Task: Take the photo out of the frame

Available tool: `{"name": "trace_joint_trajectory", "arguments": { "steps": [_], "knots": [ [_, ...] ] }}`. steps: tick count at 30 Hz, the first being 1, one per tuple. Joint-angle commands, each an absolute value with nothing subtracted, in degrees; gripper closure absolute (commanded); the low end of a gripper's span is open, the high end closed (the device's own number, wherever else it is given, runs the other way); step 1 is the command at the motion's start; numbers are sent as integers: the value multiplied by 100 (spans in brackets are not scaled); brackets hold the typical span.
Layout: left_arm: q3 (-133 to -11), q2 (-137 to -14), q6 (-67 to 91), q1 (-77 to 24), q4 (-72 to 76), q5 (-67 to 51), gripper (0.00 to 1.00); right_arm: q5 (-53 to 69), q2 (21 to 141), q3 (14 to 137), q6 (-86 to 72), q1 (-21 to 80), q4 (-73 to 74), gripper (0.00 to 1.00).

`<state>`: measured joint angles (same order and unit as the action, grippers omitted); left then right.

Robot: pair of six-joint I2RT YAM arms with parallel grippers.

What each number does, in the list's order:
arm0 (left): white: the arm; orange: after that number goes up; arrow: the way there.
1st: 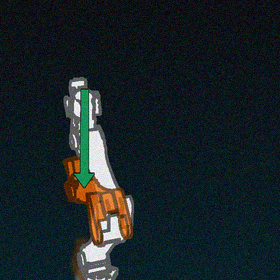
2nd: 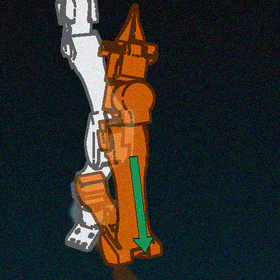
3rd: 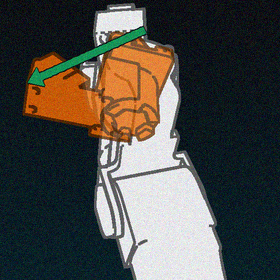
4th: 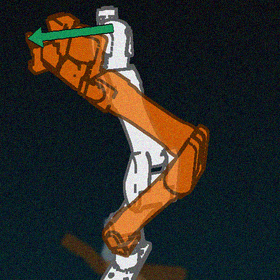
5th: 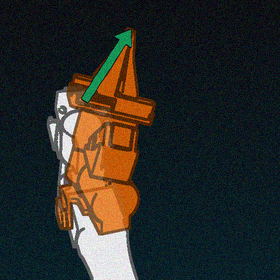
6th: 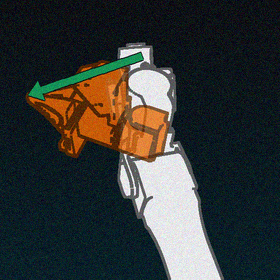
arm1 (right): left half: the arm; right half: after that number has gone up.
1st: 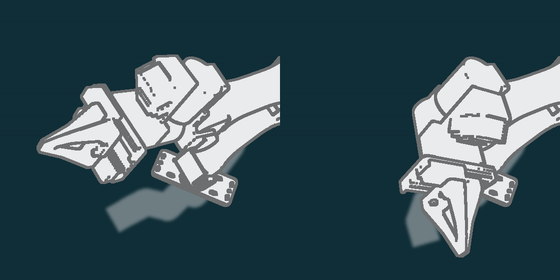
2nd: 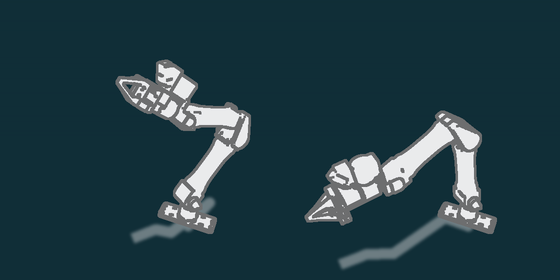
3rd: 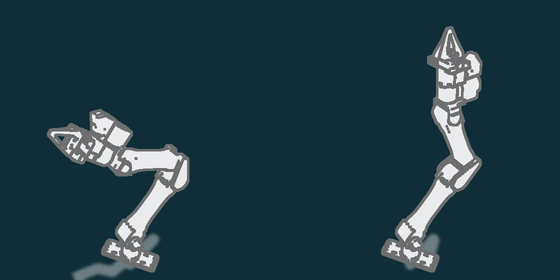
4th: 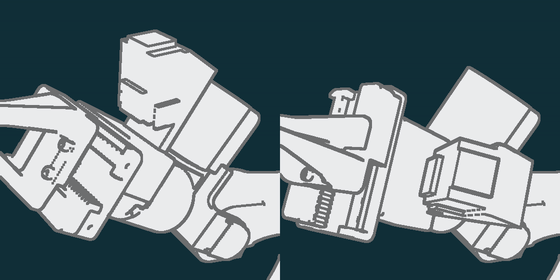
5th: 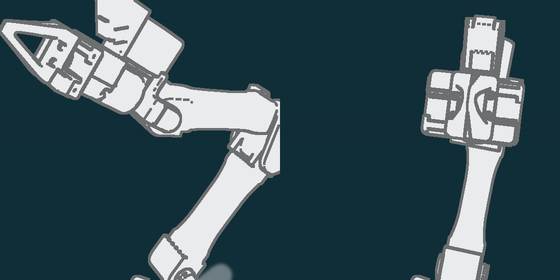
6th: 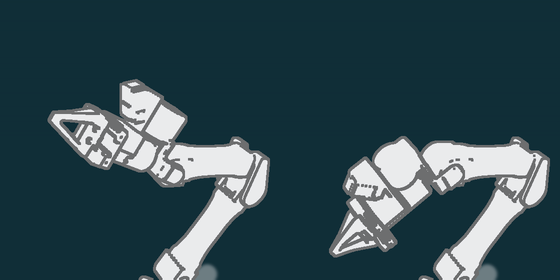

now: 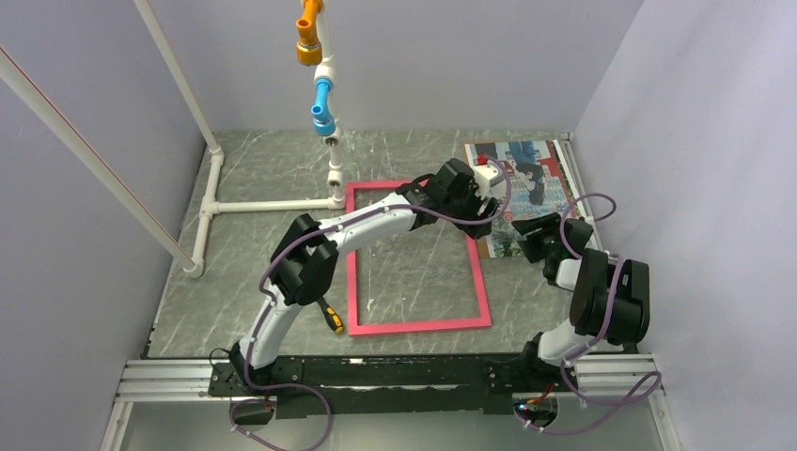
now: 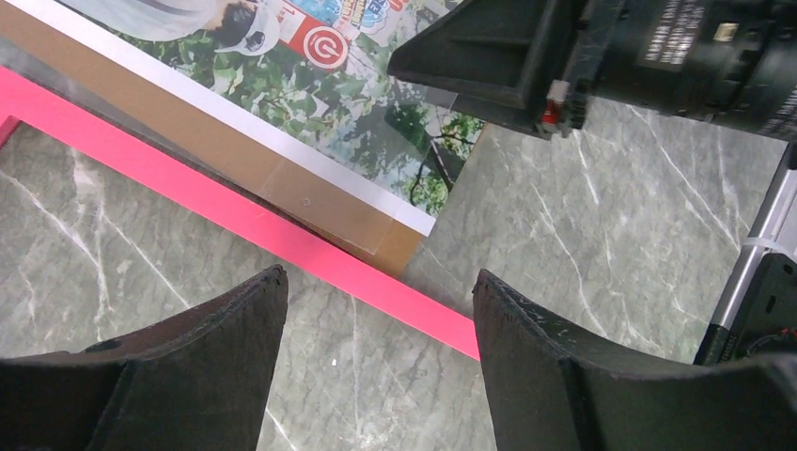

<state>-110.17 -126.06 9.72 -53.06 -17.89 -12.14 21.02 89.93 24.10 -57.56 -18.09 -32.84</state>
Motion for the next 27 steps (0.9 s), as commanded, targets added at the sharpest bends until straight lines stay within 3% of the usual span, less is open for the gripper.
{"name": "trace_joint_trajectory", "arguments": {
  "steps": [1, 4, 8, 15, 23, 27],
  "knots": [
    [-11272, -12770, 926, -5306, -1412, -1381, 26, 1637, 8184, 2429, -5201, -1928, -2249, 29],
    [-11283, -12893, 948, -5300, -1227, -1504, 27, 1263, 7480, 2468, -4876, -2051, -1156, 18],
    [-11337, -13055, 1018, -5301, -909, -1626, 28, 1123, 6825, 2367, -4498, -2650, -526, 17],
    [-11383, -13383, 1179, -5296, -666, -1671, 33, 936, 6499, 2418, -4007, -3663, -267, 19],
    [-11685, -13861, 1553, -5294, -727, -1864, 35, 582, 7096, 2632, -3926, -4095, -657, 33],
    [-11919, -14062, 1685, -5249, -847, -2103, 35, 305, 7312, 2750, -3954, -4141, -840, 34]
  ]
}}
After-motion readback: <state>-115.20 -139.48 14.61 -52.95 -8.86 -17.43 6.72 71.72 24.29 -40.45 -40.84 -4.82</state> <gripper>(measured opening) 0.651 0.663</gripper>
